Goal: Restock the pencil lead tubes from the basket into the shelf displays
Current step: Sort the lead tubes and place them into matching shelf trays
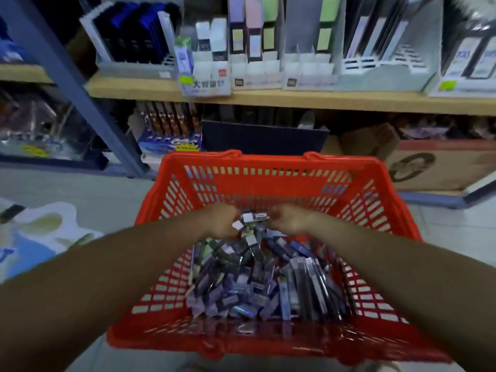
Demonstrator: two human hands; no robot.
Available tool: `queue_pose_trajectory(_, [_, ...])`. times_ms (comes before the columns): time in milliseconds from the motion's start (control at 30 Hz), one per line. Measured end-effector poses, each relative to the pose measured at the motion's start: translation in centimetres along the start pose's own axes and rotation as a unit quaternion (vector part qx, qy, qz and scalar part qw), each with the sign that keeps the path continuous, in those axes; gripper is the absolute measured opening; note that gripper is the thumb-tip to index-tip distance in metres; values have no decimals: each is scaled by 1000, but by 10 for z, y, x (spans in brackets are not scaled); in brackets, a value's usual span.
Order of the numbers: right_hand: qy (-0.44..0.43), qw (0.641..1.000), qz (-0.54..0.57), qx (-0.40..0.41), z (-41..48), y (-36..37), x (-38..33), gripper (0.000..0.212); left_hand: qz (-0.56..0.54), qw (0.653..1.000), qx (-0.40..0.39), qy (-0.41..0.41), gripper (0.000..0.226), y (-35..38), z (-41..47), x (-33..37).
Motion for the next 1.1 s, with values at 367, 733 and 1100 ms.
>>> queue_pose_trajectory(367, [74,993,-71,61,41,73,56,80,-127,978,49,-160,103,84,21,-55])
queue_pose_trajectory(733, [71,978,-181,78,41,75,51,49,-73,981,62,-168,72,76,23,-50])
queue_pose_trajectory(1100, [-24,963,199,182,35,30,35,8,-245,957,115,-101,37,60,24,-47])
Point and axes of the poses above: each hand's wrist, its own z-axis towards the middle knuckle, its own y-axis out of the palm, x = y × z, the point moved 9 cm from there along z, towards the middle knuckle, and after that the axes turned 4 degrees about y, right-handed, at the moved point
